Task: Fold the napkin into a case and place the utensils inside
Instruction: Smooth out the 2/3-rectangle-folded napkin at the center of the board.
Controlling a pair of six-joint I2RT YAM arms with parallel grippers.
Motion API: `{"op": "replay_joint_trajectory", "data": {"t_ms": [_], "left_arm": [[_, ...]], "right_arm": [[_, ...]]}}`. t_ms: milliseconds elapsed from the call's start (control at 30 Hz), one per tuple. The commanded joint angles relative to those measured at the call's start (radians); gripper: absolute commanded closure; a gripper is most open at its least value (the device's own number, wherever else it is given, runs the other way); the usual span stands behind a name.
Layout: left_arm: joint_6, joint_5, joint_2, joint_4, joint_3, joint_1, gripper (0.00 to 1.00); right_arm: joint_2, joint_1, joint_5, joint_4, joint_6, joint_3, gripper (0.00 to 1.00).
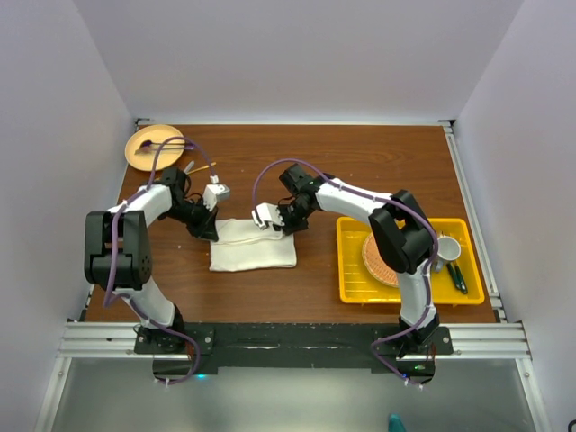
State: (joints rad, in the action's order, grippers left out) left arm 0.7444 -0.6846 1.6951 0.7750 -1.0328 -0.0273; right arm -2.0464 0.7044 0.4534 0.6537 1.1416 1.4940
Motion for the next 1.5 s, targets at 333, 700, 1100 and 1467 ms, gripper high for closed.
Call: {"op": "replay_joint_trajectory", "data": {"t_ms": [333, 700, 1100, 1467], "left_arm": [[0.027, 0.077, 0.069, -0.075, 0.062, 0.012, 1.0], [0.024, 0.082, 0.058, -0.098, 0.094, 0.013, 1.0], [0.01, -0.009, 0.008, -0.082, 0.067, 0.013, 0.98], [-0.279, -0.07, -0.153, -0.163, -0.053, -0.06, 0.67]], "right_arm": [[-0.017, 0.004, 0.008, 0.121, -0.095, 0.139, 0.79], [-0.08, -0.048, 0.203, 0.291, -0.417, 0.393, 0.5], [-0.25, -0.046, 0.18, 0.184, -0.833, 0.371, 0.59], [-0.274, -0.046, 0.139, 0.152, -0.859, 0.313, 0.59]]}}
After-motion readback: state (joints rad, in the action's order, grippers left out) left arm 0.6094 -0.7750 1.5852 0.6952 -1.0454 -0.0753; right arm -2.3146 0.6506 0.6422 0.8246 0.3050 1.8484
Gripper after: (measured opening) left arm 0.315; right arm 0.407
